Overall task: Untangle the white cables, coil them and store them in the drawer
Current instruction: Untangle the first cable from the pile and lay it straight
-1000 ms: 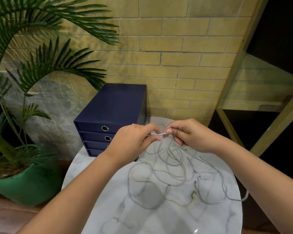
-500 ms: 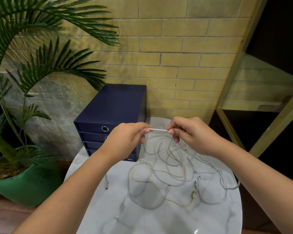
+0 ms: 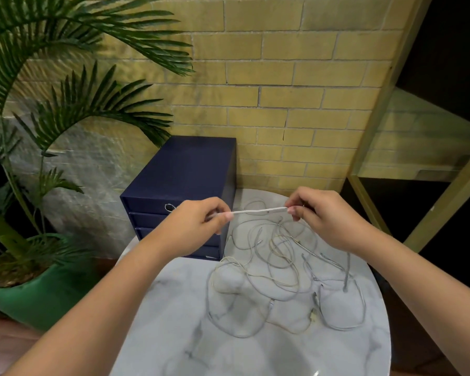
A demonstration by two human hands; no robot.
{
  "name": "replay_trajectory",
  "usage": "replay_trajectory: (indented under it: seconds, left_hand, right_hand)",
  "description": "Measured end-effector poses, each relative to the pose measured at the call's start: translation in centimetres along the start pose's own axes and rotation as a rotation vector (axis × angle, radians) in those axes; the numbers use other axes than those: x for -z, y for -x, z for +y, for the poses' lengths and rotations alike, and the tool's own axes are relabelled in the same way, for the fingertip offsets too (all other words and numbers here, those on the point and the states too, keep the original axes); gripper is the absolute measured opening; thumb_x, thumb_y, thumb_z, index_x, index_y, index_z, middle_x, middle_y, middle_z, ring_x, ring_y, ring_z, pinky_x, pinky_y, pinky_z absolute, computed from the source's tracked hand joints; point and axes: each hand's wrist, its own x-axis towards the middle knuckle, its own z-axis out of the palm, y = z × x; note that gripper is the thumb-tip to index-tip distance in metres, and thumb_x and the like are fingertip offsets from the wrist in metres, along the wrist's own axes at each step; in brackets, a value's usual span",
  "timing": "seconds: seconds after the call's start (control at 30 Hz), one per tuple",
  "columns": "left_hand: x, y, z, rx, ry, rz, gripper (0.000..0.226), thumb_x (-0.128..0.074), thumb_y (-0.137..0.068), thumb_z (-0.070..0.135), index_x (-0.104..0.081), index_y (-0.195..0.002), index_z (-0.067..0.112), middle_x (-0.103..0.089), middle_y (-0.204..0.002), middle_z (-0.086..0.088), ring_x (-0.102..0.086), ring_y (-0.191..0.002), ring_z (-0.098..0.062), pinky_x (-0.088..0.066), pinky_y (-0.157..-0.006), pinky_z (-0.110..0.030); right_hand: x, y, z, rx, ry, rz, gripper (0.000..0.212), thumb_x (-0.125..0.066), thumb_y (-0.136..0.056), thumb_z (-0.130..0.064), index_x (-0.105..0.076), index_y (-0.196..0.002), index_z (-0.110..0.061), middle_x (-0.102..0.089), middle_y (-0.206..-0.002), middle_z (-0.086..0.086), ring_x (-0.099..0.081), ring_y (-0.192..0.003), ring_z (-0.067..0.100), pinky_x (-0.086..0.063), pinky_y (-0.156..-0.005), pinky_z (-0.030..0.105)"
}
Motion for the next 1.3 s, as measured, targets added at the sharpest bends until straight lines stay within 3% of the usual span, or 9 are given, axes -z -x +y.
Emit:
replay_trajectory:
  seconds: [0.13,0.3,0.5,0.63,0.73,0.87,1.1,1.23,1.3]
  left_hand:
    - [-1.2,-0.7,2.2,-0.07,0.078,-0.001,0.018,-0.052,-0.096,0.038,-0.066,-0.093,0.027,-0.063,-0.07,0.007,-0.053,-0.06,0.0,-0.038,-0.055,-0.012]
    - [-1.3,-1.2,2.7,-0.156,-0.03,0.11,0.023,-0.048,-0.098,0.034,-0.069,-0.096,0.026,-0.057,-0.063,0.01,-0.053,-0.063,-0.007,-0.042,-0.058,-0.023]
    - [-1.2,-1.4,2.0,-0.226,-0.12,0.091,0.022,-0.051,-0.097,0.033,-0.071,-0.097,0.023,-0.054,-0.063,0.014,-0.054,-0.064,-0.009,-0.05,-0.064,-0.036]
    - [-0.8,-1.2,1.1,-0.181,-0.099,0.083,0.023,-0.048,-0.098,0.035,-0.07,-0.097,0.029,-0.053,-0.059,0.011,-0.053,-0.06,-0.008,-0.048,-0.059,-0.032]
    - [-0.1,-0.9,-0.5,-0.088,-0.066,0.071,0.021,-0.049,-0.098,0.034,-0.07,-0.098,0.029,-0.057,-0.061,0.009,-0.054,-0.06,-0.006,-0.044,-0.057,-0.025]
    - [-0.8,-0.1,-1.1,-0.021,-0.01,0.007,0.015,-0.054,-0.096,0.035,-0.068,-0.1,0.031,-0.063,-0.071,0.013,-0.06,-0.071,-0.001,-0.047,-0.062,-0.02]
    - [-2.8,-1.2,1.6,-0.146,0.001,0.05,0.008,-0.058,-0.093,0.037,-0.066,-0.091,0.034,-0.062,-0.074,0.008,-0.056,-0.069,-0.009,-0.046,-0.062,-0.025]
    - [-2.7,-1.6,1.7,-0.195,-0.075,0.176,0.018,-0.055,-0.096,0.033,-0.07,-0.095,0.022,-0.059,-0.07,0.015,-0.057,-0.07,-0.007,-0.047,-0.065,-0.026]
    - [-2.6,-1.7,1.6,-0.211,-0.107,0.209,0.021,-0.054,-0.096,0.033,-0.07,-0.096,0.02,-0.056,-0.069,0.016,-0.056,-0.07,-0.007,-0.048,-0.066,-0.027]
  right_hand:
    - [-0.4,-0.5,-1.1,0.063,0.001,0.036,0.006,-0.059,-0.091,-0.016,-0.064,-0.094,-0.019,-0.063,-0.079,-0.01,-0.057,-0.076,0.005,-0.044,-0.065,0.02]
    - [-0.3,-0.4,-1.4,0.15,0.106,0.009,0.011,-0.062,-0.089,-0.014,-0.067,-0.098,-0.019,-0.059,-0.084,-0.016,-0.054,-0.077,0.001,-0.04,-0.068,0.01]
    - [0.0,-0.2,-1.6,0.258,0.118,-0.165,0.02,-0.058,-0.088,0.0,-0.07,-0.099,-0.013,-0.068,-0.088,-0.005,-0.062,-0.084,0.003,-0.048,-0.075,0.014]
    - [0.4,0.0,-1.0,0.111,0.052,-0.177,0.021,-0.061,-0.09,-0.011,-0.066,-0.106,-0.024,-0.067,-0.089,-0.011,-0.059,-0.078,-0.003,-0.045,-0.066,0.01]
    - [0.5,0.5,0.2,-0.017,0.014,-0.128,0.022,-0.063,-0.089,-0.015,-0.058,-0.095,-0.036,-0.064,-0.084,-0.013,-0.06,-0.071,0.002,-0.045,-0.063,0.015]
    - [0.0,0.5,0.3,-0.052,-0.007,-0.059,0.011,-0.063,-0.089,-0.016,-0.062,-0.086,-0.026,-0.062,-0.078,-0.007,-0.059,-0.066,0.005,-0.045,-0.059,0.015]
    - [-1.0,-0.4,-1.2,-0.044,-0.045,0.034,0.008,-0.061,-0.09,-0.012,-0.063,-0.085,-0.018,-0.061,-0.076,-0.006,-0.06,-0.058,0.007,-0.05,-0.057,0.024]
    - [-0.9,0.0,-1.8,-0.019,-0.037,-0.066,0.012,-0.058,-0.09,-0.006,-0.064,-0.086,-0.016,-0.061,-0.073,-0.008,-0.061,-0.061,0.007,-0.047,-0.057,0.018]
    - [-0.7,0.1,-2.3,-0.019,-0.062,-0.11,0.01,-0.058,-0.09,-0.007,-0.065,-0.087,-0.013,-0.063,-0.072,-0.006,-0.063,-0.06,0.009,-0.052,-0.059,0.022]
